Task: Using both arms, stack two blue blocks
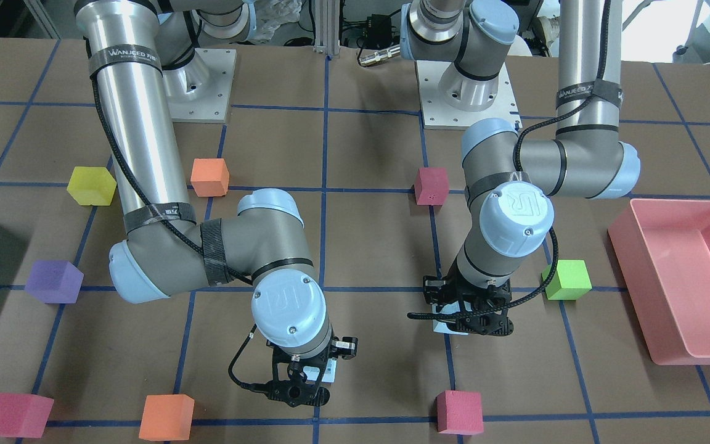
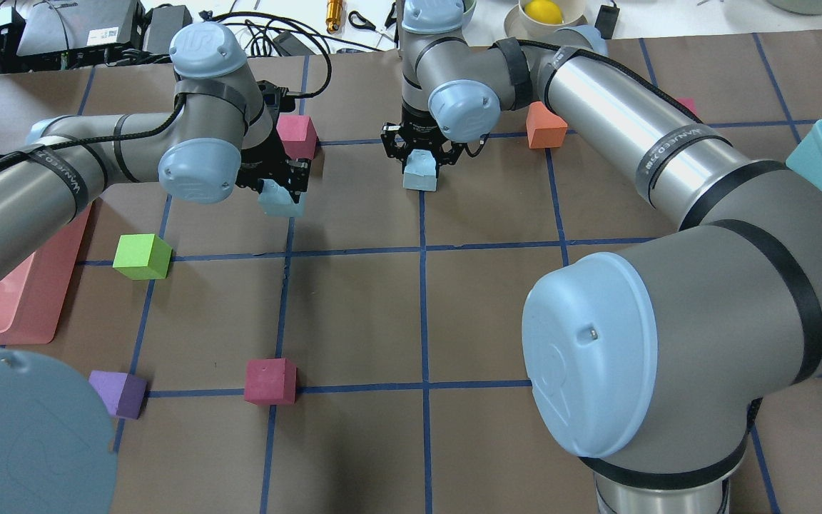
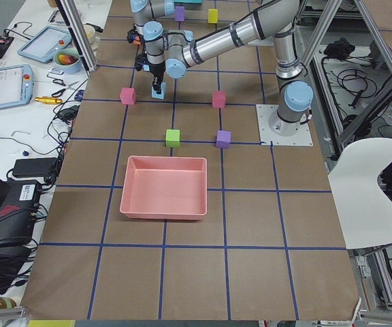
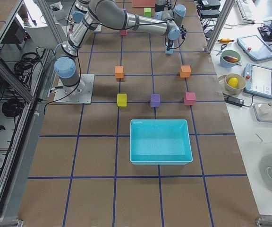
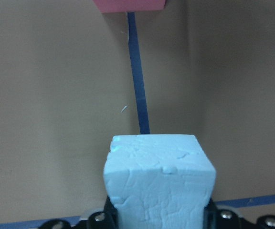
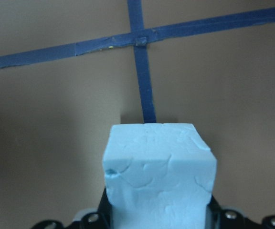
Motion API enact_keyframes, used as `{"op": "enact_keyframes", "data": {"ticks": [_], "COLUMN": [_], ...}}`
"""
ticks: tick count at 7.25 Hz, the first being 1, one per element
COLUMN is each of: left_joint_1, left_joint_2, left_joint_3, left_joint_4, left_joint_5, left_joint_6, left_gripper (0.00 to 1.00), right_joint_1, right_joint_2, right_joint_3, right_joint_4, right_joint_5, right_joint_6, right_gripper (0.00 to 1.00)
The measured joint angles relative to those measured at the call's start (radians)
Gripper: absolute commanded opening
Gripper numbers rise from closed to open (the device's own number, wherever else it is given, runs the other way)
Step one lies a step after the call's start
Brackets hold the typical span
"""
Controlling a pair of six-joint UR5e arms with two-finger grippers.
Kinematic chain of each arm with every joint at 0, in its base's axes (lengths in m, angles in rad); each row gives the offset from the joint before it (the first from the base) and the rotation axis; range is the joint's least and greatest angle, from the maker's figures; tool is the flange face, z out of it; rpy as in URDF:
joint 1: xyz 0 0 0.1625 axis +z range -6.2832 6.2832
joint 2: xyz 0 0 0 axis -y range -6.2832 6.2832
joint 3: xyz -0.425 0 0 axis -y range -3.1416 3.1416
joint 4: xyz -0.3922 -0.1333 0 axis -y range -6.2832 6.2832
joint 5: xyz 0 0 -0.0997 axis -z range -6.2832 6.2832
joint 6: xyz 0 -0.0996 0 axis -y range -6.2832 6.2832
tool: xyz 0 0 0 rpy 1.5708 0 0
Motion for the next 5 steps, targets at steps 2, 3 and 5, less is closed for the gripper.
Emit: {"op": "enact_keyframes", "data": {"ticks": [2, 3, 5], "left_joint_1": [-0.001, -0.002, -0.001], "left_joint_2": [-0.010, -0.014, -0.021], "left_joint_3": [0.034, 0.045, 0.065], "left_joint_4": [-0.020, -0.023, -0.031], "left_joint_5": [-0.002, -0.013, -0.034], "left_joint_6": [-0.002, -0.002, -0.003], "left_gripper": [0.01, 0.01, 0.01], "right_joint_1": [0.000, 0.000, 0.000], "right_joint_2": [0.009, 0.012, 0.024], "right_joint_3": [0.000, -0.004, -0.030], "right_joint_4": [-0.001, -0.001, -0.001], "right_joint_5": [0.002, 0.002, 0.002], "right_joint_6": [-0.010, -0.013, -0.016], "right_gripper": [0.06, 0.08, 0.20]}}
